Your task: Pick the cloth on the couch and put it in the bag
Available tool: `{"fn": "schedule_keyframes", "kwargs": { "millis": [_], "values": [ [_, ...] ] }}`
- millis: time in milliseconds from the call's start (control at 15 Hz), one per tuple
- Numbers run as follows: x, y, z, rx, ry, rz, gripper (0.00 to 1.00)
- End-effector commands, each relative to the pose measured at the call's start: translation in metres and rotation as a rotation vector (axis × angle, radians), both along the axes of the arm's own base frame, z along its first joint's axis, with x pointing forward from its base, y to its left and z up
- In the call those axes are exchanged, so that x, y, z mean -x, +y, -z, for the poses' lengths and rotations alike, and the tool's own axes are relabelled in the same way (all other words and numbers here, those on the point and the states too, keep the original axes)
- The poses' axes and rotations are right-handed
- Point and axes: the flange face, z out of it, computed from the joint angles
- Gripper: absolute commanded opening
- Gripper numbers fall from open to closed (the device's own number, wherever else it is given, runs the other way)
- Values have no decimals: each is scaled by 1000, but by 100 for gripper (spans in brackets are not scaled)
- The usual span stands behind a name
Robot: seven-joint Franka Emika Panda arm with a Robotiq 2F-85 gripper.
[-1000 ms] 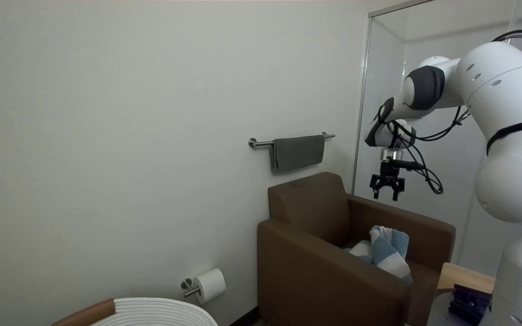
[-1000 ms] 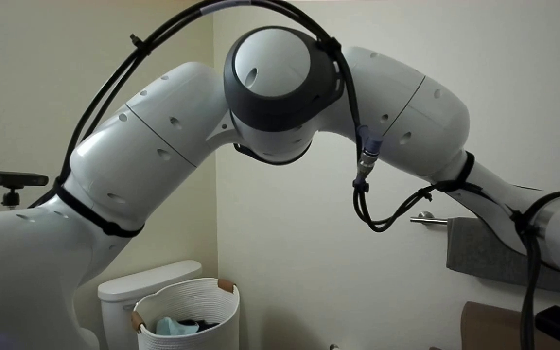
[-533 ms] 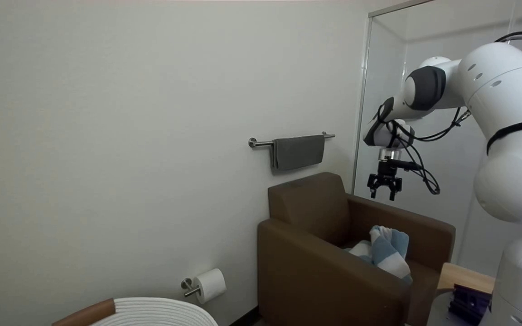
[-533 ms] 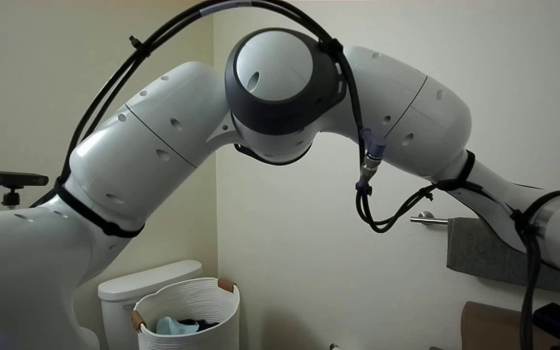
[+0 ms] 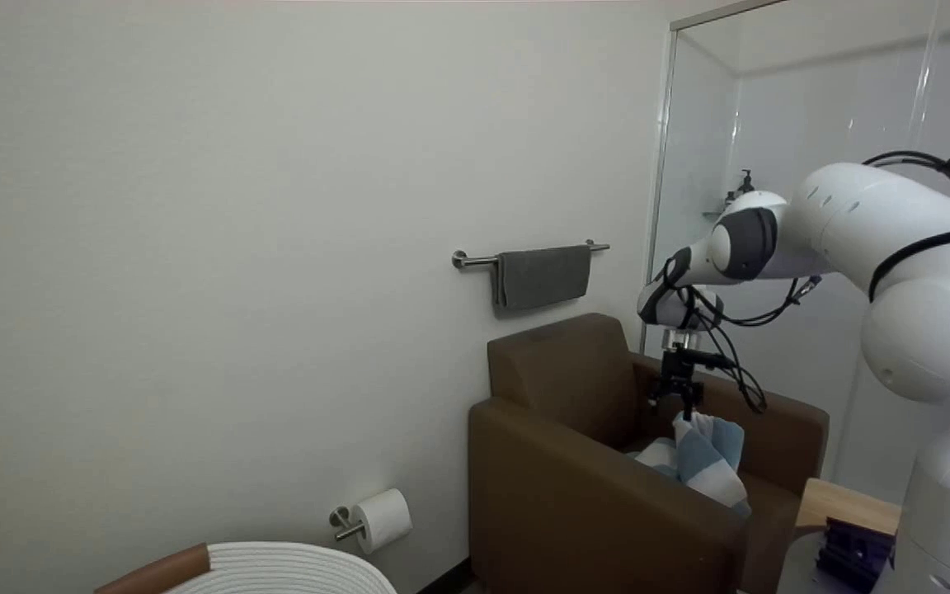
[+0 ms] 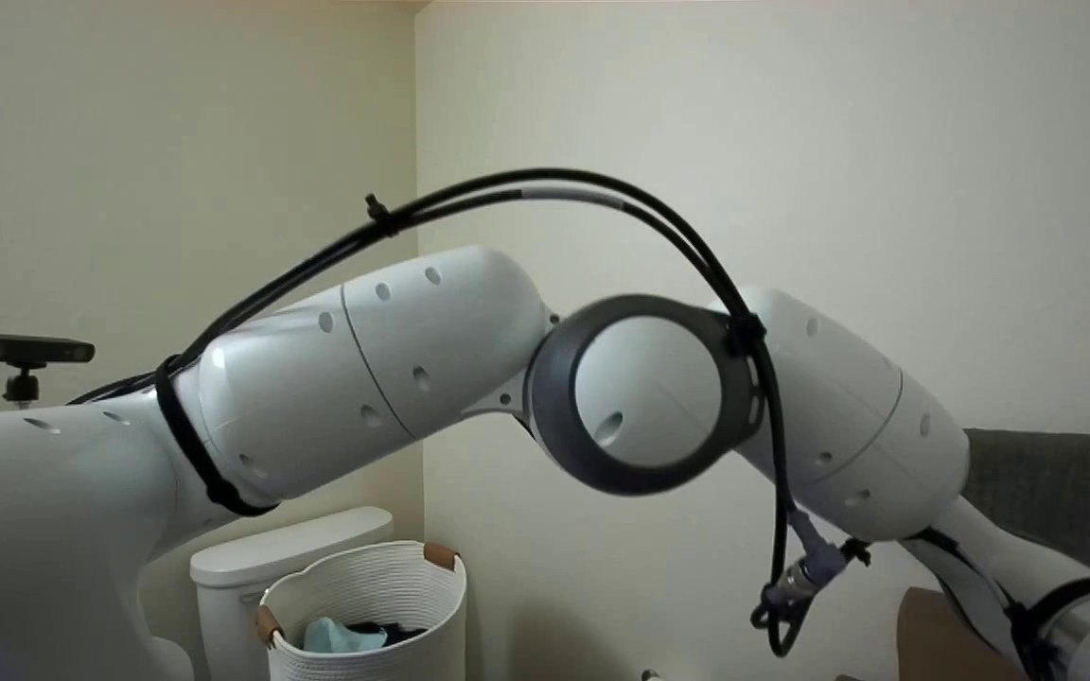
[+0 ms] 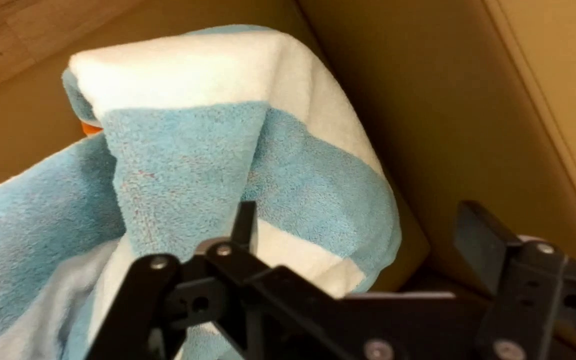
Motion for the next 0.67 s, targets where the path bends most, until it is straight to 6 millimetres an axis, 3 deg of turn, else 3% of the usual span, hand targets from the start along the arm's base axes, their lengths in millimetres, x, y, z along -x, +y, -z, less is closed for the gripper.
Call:
{"fn": "schedule_keyframes", "kwargs": {
  "millis": [0, 333, 600],
  "values": [
    [-16, -10, 32, 25, 42, 101, 100],
    [-27, -28, 33, 130, 105, 313, 100],
    [-10, -45, 17, 204, 209, 496, 100]
  ]
}}
